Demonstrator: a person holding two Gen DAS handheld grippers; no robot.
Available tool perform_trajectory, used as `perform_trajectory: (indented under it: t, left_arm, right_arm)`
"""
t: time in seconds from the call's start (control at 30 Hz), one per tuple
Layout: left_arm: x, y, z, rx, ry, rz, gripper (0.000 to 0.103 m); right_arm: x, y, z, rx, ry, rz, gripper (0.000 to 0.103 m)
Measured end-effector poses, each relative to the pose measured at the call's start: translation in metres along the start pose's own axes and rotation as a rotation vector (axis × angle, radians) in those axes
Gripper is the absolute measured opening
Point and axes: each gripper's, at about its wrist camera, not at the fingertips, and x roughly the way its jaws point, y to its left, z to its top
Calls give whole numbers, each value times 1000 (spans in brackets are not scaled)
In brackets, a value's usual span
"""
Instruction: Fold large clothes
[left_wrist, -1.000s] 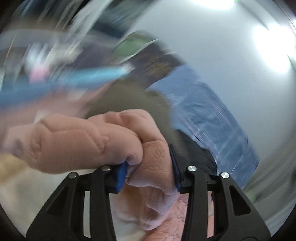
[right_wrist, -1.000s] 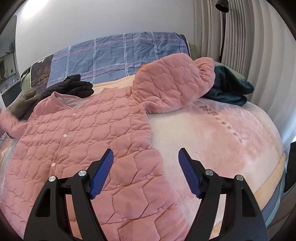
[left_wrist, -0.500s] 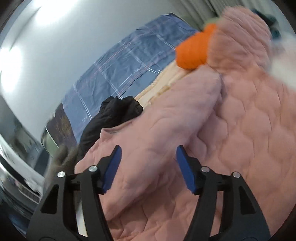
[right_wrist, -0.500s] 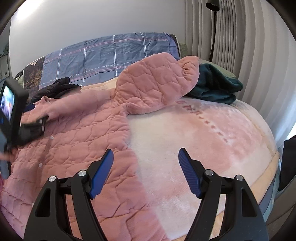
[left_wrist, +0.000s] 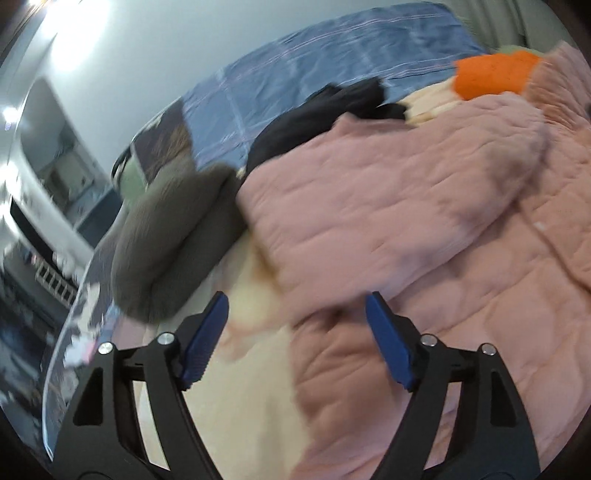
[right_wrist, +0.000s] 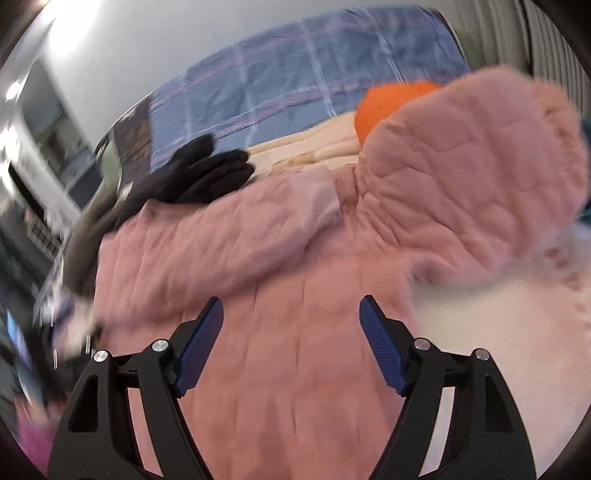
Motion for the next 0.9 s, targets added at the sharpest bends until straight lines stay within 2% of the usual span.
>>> perform_trajectory:
  t: [0.1,0.17,0.23,0.27,0.3,0.37,0.4,0.53,0.6,0.67,0.77,0.8,0.83,0.9]
  left_arm:
    - [16,-1,-5,20,22,80,83]
    - [20,-5,-8,22,22,85,83]
    - [17,-8,-7,38,10,107,83]
    - [14,-8,-7,44,3,117,83]
    - [12,-8,-4,49,-4,127,83]
    - [9,-7,-1,44,-16,135,83]
    - [9,-5,2,33,-24,138,83]
    - [8,4,6,-27,-33,124,83]
    - [8,12,4,-52,-19,147,83]
    - [10,24,0,-94,-4,145,83]
    - [21,55,-14,-254,59,36,83]
    - [25,62,-19,-303,79,-2,83]
    - [29,69,-23,-347,95,-39,83]
    - [30,82,-32,-425,117,-123,83]
  right_arm:
    - [37,-1,19,49,32,-44,70]
    - [58,-7,28,138,58,-33,70]
    - [64,-7,34,182,28,-34,70]
    - [67,-3,41,169,20,-13,66]
    - [69,-1,44,159,20,-8,45]
    - [68,8,52,135,11,-27,12]
    - [64,10,54,134,-3,-25,10]
    - [16,21,56,110,-95,63,8]
    - [-6,20,52,95,-120,73,8]
    - [-20,20,36,30,-108,41,8]
    - [6,18,12,-92,22,-59,10]
    - [21,12,0,-112,92,-92,13]
    - [27,6,-7,-114,118,-106,15]
    - [19,-7,-15,-87,78,-88,35]
